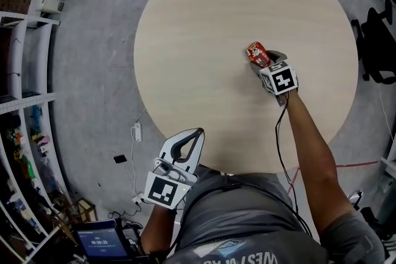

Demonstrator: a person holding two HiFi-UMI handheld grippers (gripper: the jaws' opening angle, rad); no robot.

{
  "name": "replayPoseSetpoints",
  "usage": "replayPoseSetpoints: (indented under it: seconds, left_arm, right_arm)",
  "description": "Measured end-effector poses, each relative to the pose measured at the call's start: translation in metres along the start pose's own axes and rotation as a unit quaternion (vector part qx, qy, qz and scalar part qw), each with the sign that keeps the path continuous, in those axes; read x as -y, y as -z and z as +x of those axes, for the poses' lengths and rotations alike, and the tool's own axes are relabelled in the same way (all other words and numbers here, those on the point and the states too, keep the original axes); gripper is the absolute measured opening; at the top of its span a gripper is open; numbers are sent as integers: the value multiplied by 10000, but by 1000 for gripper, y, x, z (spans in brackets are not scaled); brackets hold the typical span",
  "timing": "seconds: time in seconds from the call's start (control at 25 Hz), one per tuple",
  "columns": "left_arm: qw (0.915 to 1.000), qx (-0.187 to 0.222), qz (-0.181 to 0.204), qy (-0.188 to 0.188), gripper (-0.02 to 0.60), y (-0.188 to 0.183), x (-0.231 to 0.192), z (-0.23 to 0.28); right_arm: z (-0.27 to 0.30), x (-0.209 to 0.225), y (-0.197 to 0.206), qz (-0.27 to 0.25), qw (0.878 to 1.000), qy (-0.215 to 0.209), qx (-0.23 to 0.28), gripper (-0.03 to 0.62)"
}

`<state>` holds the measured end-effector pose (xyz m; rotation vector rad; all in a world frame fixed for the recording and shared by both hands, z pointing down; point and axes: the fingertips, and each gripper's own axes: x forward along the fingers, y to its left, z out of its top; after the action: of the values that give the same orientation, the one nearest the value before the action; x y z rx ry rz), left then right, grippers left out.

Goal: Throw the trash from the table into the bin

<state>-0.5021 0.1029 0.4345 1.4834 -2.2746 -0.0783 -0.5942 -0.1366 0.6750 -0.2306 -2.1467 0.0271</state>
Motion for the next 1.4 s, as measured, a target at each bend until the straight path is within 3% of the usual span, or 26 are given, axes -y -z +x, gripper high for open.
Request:
replayPoseSetpoints:
  seconds: [0.12,0.32,0.56,0.68,0.84,1.04,1.2,1.4]
  left_arm:
    - [10000,68,41,60,41,-6,5,-3]
    - [9996,171,157,149,41,-17,12,-17]
    - [9969,285,611,410,41,-28,17,-39]
    - [9935,123,968,592,41,-21,21,-38]
    - [9897,262,1176,774,41,-34,27,-44]
    - [9817,489,1515,1042,41,-59,56,-81]
    - [9746,761,1696,1248,41,-85,99,-153]
    - [9631,1005,2041,1435,41,-89,112,-174]
  right_arm:
    - [-15,-5,1,376,9993,-66,46,307]
    - [-56,-33,-6,432,9983,-148,357,307]
    - [-115,-80,-20,328,9961,-227,783,307]
    - [-138,-90,-28,225,9942,-226,1025,307]
    - [-180,-104,-51,119,9897,-130,1420,307]
    - [-255,-148,-68,-54,9823,36,1872,307]
    - [-343,-219,-62,-253,9762,271,2139,307]
    - [-380,-252,-55,-440,9674,495,2443,307]
